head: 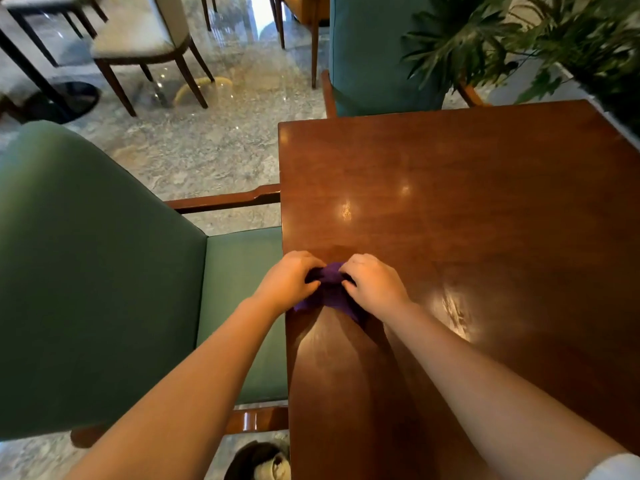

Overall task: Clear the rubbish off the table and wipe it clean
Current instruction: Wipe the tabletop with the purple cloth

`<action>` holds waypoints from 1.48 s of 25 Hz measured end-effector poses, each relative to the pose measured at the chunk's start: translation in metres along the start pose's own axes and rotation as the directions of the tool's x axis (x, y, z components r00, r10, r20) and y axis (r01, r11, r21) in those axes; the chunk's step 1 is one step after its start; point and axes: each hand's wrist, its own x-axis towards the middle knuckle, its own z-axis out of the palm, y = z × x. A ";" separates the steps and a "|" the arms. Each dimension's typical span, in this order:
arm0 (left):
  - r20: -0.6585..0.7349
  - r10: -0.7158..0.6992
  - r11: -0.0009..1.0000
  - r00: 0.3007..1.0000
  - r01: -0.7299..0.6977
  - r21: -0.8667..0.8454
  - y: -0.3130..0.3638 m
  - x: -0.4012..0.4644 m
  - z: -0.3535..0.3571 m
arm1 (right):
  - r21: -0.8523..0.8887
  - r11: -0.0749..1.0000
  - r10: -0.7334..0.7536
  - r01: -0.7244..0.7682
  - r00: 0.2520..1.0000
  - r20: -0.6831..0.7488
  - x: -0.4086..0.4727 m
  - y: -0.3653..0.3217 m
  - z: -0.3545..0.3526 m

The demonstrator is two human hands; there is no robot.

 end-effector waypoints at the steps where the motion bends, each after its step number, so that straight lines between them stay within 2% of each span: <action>1: 0.025 -0.003 1.000 1.000 0.003 0.017 -0.004 -0.001 0.008 | 0.000 1.000 -0.003 0.003 1.000 0.022 -0.002 0.002 0.010; 7: 0.076 0.000 0.998 0.997 -0.005 0.061 -0.021 -0.015 0.031 | 0.008 0.999 -0.043 0.043 0.996 0.079 -0.011 0.010 0.048; 9: 0.131 -0.006 0.990 0.991 -0.012 0.139 -0.025 -0.014 0.035 | -0.063 0.995 -0.073 0.079 0.993 0.095 -0.010 0.015 0.052; 11: 0.197 -0.045 0.955 0.979 -0.015 0.295 -0.028 -0.015 0.040 | -0.135 0.986 -0.080 0.096 0.990 0.117 -0.007 0.023 0.053; 13: 0.205 -0.108 0.922 0.973 0.021 0.387 -0.029 -0.017 0.047 | -0.180 0.978 -0.083 0.109 0.985 0.149 -0.001 0.030 0.051; 19: 0.217 -0.145 0.893 0.965 0.033 0.449 -0.026 -0.011 0.048 | -0.192 0.974 -0.071 0.119 0.968 0.242 0.008 0.034 0.044; 22: 0.180 -0.111 0.919 0.978 0.032 0.393 -0.006 -0.013 0.034 | -0.135 0.989 -0.034 0.055 0.987 0.156 -0.002 0.022 0.024; 25: 0.026 0.032 0.922 0.999 -0.040 0.386 0.036 -0.015 0.021 | -0.146 0.988 0.039 -0.043 0.999 -0.029 -0.031 0.018 -0.012; 28: -0.041 0.144 0.923 0.989 -0.120 0.366 0.091 -0.016 0.024 | -0.172 0.969 0.153 -0.175 0.979 -0.132 -0.075 0.030 -0.045; 33: -0.154 0.311 0.911 0.938 -0.249 0.330 0.186 -0.008 0.052 | -0.138 0.908 0.354 -0.396 0.900 -0.255 -0.166 0.075 -0.088; 37: -0.148 0.381 0.900 0.913 -0.330 0.285 0.250 -0.001 0.094 | -0.083 0.813 0.531 -0.577 0.791 -0.303 -0.233 0.118 -0.103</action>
